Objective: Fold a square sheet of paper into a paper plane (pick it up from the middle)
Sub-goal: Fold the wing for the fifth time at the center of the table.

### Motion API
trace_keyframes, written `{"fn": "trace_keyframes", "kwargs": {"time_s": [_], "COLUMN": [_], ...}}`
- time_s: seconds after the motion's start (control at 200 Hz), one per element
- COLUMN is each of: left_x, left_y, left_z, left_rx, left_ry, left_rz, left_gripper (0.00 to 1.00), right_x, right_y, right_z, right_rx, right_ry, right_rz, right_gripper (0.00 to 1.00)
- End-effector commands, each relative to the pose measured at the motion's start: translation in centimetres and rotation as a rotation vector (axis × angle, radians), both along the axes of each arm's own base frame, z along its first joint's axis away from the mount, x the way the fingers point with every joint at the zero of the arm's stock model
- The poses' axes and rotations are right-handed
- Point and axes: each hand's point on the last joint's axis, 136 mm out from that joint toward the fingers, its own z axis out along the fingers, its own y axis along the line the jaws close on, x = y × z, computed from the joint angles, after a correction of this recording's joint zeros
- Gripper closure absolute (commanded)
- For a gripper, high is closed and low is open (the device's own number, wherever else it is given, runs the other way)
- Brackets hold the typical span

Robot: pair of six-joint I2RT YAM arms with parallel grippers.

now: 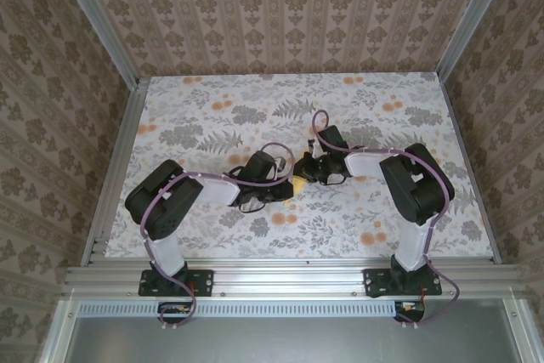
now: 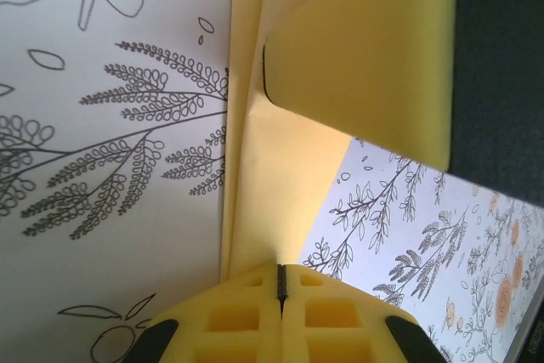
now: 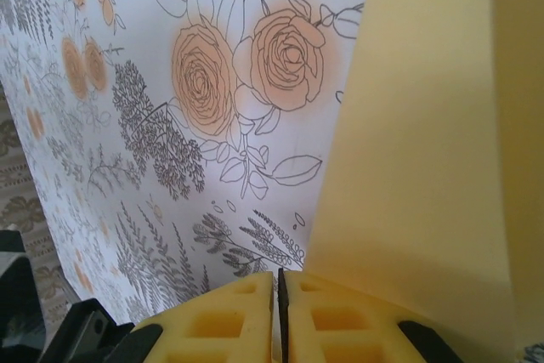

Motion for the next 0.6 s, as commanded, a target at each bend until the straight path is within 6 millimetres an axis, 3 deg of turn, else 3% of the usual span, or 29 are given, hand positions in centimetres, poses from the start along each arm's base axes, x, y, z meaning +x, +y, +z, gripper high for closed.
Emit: {"fn": "trace_keyframes", "kwargs": {"time_s": [0.0,0.195,0.405,0.595], "left_x": [-1.7,-1.7,-1.5,-1.7], "left_y": [3.2,3.2,3.5,3.7], "left_z": [-4.2,-4.4,-4.5,-4.8], "left_rx": [0.128,0.124,0.123,0.138], "left_ry": [0.089,0.095,0.096,0.103], "left_rz": [0.035,0.031,0.045,0.042], "left_gripper": [1.0,1.0,1.0,1.0], "right_x": [0.4,-0.6,-1.9,-1.1], "right_y": [0.5,1.6,0.8,-0.7], "right_z": [-0.5,-0.8,-2.6,-4.4], "right_rx": [0.023,0.035,-0.003,-0.056], "right_ry": [0.009,0.029,0.086,0.088], "right_rz": [-0.052,-0.005,-0.013,-0.025], "right_gripper": [0.88,0.9,0.9,0.9]}}
